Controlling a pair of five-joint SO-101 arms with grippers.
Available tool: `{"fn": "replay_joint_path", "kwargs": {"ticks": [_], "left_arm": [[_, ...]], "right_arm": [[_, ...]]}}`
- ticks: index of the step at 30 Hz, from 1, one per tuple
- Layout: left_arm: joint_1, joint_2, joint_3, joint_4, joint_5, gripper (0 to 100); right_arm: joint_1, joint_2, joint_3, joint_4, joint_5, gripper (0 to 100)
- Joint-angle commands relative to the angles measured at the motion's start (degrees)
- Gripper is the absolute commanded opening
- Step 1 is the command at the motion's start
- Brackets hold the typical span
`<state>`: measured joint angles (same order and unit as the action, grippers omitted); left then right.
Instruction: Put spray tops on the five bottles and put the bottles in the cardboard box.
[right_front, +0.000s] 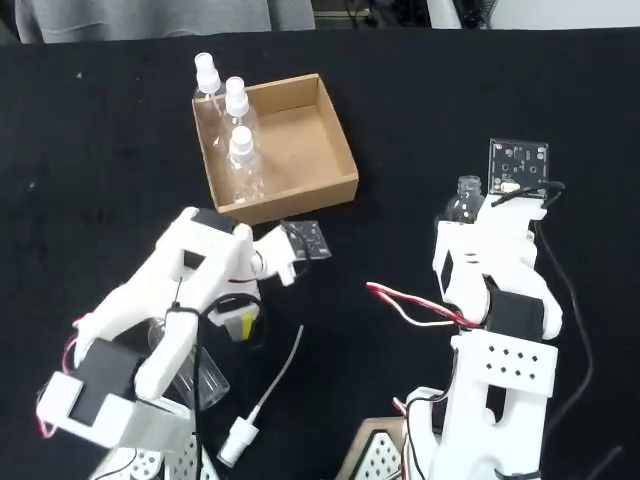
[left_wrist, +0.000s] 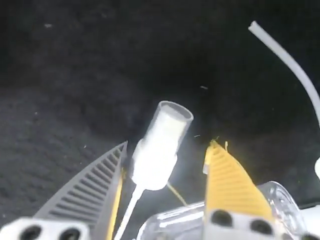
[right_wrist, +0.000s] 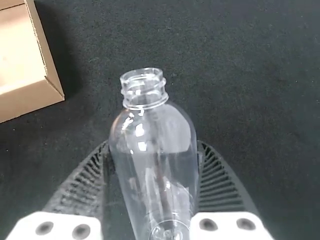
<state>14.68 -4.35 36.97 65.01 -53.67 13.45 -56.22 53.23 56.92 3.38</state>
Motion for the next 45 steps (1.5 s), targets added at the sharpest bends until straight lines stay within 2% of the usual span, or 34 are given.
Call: {"fn": "replay_joint_path", "kwargs": {"ticks": [1,4,9,24,28,45], "left_arm": [[0.8,1.1,-3.1,0.0,-1.8,22],[0.3,1.5,-3.3,-1.3,-1.5,21],[-0.7,1.2,-3.3,-1.4,-1.8,11],[-2.2,0.9,-6.5,-0.7,0.7,10],[-3.3,0.9,-9.2,-0.6,2.4,2],[-4.1,0.9,-31.2,21.5,3.1,3]], "right_arm": [[0.7,-1.5,-0.7,-1.7,0.5,6.7],[0.7,-1.5,-0.7,-1.7,0.5,6.7],[0.7,-1.5,-0.7,-1.7,0.5,6.7],[0.7,-1.5,-0.7,-1.7,0.5,6.7],[0.7,-1.5,-0.7,-1.7,0.5,6.7],[0.7,-1.6,-0.7,-1.7,0.5,6.5]]}}
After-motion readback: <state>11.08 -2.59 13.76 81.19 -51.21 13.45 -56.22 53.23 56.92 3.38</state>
